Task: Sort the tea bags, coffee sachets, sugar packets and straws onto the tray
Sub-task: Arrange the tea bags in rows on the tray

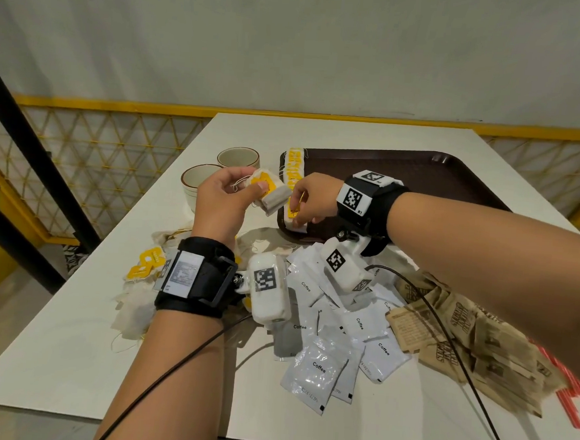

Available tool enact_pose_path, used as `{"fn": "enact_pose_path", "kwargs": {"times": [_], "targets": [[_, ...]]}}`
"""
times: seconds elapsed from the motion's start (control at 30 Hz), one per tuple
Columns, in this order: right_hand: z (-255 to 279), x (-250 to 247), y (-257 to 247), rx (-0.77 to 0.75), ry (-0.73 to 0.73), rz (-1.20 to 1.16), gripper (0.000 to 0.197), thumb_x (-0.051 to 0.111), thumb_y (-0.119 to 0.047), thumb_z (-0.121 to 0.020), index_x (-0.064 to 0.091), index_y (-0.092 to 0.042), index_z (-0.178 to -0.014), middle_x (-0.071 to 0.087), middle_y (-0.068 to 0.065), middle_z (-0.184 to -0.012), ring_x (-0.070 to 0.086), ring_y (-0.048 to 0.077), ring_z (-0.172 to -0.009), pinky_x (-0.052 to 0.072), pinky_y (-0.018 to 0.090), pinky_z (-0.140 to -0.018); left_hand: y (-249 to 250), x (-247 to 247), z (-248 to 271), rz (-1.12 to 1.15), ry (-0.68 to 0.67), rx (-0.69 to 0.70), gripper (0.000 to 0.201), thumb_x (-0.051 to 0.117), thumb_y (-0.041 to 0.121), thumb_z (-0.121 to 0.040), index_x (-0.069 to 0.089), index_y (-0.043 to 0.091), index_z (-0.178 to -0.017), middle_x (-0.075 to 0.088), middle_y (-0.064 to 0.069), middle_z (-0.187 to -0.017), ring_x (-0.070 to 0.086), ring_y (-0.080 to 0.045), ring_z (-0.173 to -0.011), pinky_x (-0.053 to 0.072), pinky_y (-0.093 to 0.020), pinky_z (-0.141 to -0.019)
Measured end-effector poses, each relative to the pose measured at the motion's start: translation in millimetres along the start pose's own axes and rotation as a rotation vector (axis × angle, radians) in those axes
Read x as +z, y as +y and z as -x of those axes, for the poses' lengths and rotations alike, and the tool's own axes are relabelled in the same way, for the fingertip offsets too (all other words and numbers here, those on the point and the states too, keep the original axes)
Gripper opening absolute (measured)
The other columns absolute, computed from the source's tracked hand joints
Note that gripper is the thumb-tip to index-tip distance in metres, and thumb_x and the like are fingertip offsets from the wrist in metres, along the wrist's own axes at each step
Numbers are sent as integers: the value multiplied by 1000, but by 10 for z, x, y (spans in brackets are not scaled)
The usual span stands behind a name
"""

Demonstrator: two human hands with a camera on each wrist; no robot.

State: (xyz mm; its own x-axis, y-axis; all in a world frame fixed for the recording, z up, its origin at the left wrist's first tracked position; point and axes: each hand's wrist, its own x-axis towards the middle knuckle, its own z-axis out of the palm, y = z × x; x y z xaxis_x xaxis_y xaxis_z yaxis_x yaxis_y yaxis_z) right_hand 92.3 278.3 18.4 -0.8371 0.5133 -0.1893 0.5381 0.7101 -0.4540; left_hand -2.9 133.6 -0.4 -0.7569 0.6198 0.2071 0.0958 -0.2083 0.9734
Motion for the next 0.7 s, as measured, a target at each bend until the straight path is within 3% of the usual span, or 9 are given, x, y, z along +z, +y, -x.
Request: {"fn": "enact_pose_path", "kwargs": {"times": [0.1,0.2,0.43,0.57,0.7], "targets": [[-2,-51,57,0,65,-4,29,82,-17,-72,65,-18,-95,61,4,-92,60,14,-70,53,26,-63,-5,7,-1,-15,3,4,24,72,6,-79,66,14,-101,68,-4,-93,59,-11,-78,45,-15,-65],[-7,-4,72,-3,-8,108,38,84,-19,-67,61,-27,-96,56,-3,-94,59,16,-83,51,28,-69,-1,11,8,-32,6,9,25,72,7,-79,66,14,-102,68,-3,-93,60,-9,-78,44,-13,-62],[-57,39,91,-10,16,144,35,82,-17,-68,59,-28,-93,57,-3,-98,58,16,-84,48,26,-68,23,28,39,-66,-10,11,24,71,5,-80,66,12,-102,65,-1,-87,56,-4,-70,40,-6,-51],[42,-119,84,-29,41,-5,32,82,-18,-71,62,-23,-97,56,-6,-87,56,10,-73,49,23,-61,9,24,31,-82,-24,11,23,71,4,-80,66,13,-100,64,3,-82,55,1,-66,40,-6,-50],[214,-246,-28,-94,170,-399,10,69,-11,-86,66,-12,-95,61,-3,-83,58,11,-75,51,19,-63,-16,20,23,-90,-59,3,23,72,3,-78,65,13,-97,65,2,-80,55,7,-57,41,-7,-52]]}}
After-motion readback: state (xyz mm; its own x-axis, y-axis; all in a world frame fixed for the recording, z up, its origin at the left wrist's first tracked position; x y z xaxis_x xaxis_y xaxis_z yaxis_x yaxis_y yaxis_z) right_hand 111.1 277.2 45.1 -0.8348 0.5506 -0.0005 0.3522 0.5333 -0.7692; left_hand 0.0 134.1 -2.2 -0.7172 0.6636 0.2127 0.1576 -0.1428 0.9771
